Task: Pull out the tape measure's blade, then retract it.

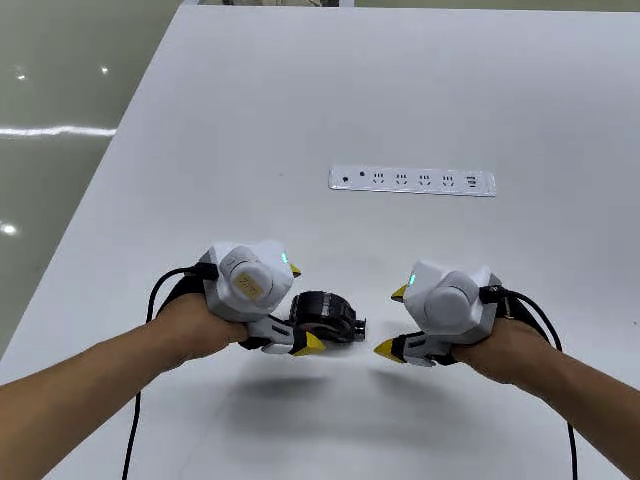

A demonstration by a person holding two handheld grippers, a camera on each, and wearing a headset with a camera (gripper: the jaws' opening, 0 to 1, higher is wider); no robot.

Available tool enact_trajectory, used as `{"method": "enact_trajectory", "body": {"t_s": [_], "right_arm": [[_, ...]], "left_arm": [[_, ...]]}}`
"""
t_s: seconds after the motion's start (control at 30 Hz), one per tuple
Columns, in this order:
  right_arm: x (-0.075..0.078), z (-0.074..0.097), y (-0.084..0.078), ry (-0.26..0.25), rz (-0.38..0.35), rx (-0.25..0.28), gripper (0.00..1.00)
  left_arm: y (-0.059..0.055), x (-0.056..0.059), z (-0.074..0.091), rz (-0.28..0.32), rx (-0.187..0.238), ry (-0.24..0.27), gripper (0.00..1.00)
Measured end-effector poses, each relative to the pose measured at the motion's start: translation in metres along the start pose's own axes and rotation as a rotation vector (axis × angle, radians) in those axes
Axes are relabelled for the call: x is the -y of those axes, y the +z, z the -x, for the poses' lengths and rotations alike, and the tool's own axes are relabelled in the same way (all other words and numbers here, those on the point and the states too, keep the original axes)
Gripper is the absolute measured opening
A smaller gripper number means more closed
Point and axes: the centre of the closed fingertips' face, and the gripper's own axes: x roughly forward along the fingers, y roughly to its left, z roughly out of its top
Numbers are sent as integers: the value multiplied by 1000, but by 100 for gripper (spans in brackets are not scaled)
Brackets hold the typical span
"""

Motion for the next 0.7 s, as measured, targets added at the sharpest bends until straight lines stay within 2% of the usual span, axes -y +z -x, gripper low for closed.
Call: {"method": "enact_trajectory", "body": {"t_s": [0.33,0.7], "right_arm": [[-6,-16,2,53,60,2,41],[-8,-28,2,74,100,-2,35]], "left_arm": [[3,3,-10,-51,-9,-35,59],[3,6,-21,-77,-13,-66,54]]}}
